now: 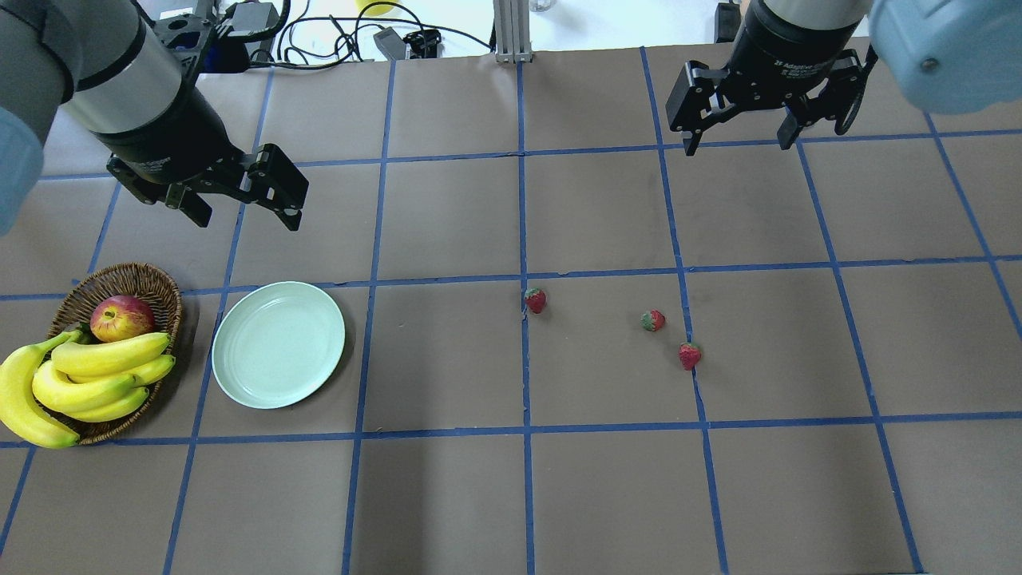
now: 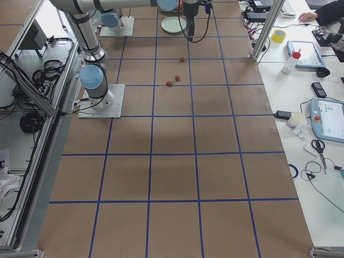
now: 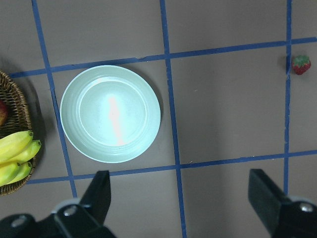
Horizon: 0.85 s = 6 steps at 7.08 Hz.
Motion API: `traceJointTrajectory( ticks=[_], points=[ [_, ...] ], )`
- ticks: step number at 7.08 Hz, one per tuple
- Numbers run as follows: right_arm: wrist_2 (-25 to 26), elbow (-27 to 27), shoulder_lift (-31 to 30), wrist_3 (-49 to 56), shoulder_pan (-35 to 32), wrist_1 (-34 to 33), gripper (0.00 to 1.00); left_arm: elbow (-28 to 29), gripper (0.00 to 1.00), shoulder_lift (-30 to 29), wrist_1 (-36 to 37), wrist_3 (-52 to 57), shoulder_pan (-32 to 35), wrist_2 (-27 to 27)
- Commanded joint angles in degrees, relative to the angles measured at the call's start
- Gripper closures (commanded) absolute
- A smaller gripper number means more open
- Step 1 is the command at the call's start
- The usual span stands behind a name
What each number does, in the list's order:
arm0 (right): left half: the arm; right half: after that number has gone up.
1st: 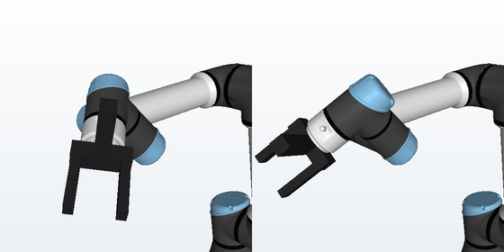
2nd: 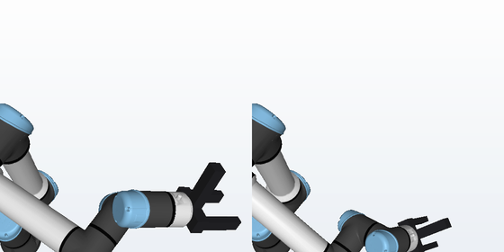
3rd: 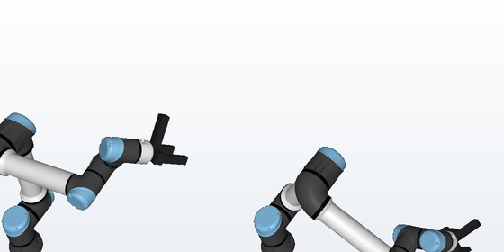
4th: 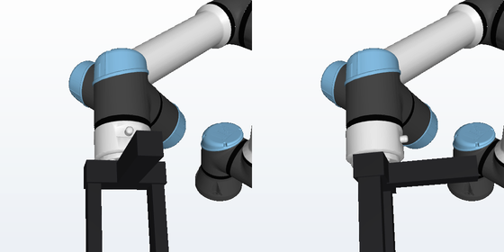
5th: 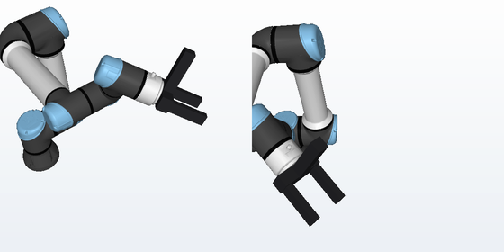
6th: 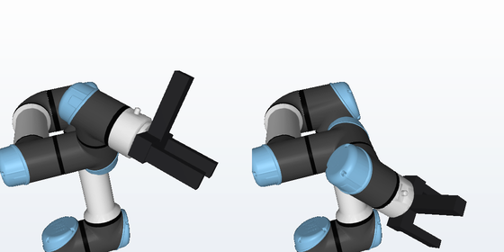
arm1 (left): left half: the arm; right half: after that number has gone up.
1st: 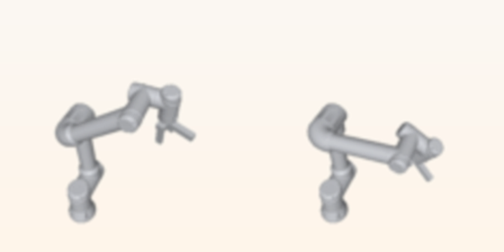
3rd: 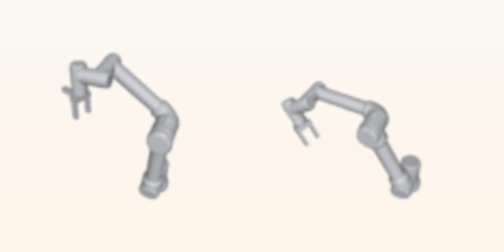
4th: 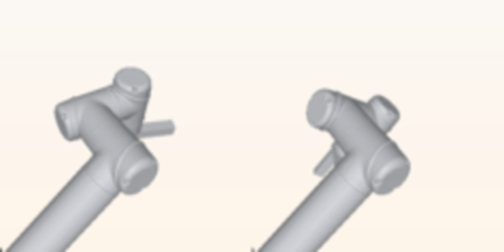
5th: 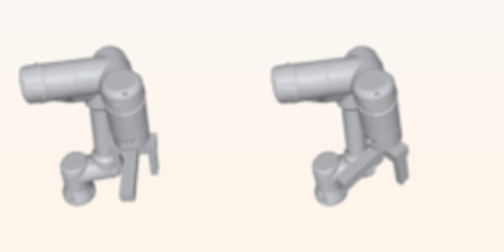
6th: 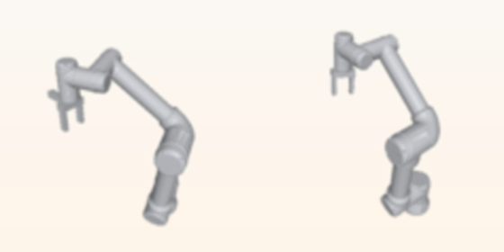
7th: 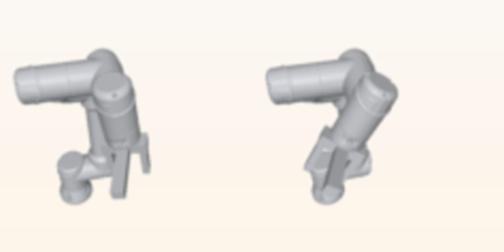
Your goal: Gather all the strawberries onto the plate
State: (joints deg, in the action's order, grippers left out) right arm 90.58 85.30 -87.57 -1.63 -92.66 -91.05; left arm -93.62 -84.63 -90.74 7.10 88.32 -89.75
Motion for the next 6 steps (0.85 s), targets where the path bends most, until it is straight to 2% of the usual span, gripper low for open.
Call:
traceJointTrajectory(
  ticks=[1,4,6],
  points=[
    [0.47,-0.83,0.99,0.22,-0.24,-0.1,0.0,-0.07,0.0,-0.01,-0.05,0.2,0.01,-0.08],
    [-0.32,-2.33,1.79,0.31,-0.24,-0.18,0.0,-0.07,0.0,-0.01,-0.05,0.2,0.01,0.01],
    [-0.67,-1.19,1.88,-0.04,-0.33,-1.84,0.0,-0.07,0.0,-0.1,-0.31,0.11,0.1,0.1]
  ],
)
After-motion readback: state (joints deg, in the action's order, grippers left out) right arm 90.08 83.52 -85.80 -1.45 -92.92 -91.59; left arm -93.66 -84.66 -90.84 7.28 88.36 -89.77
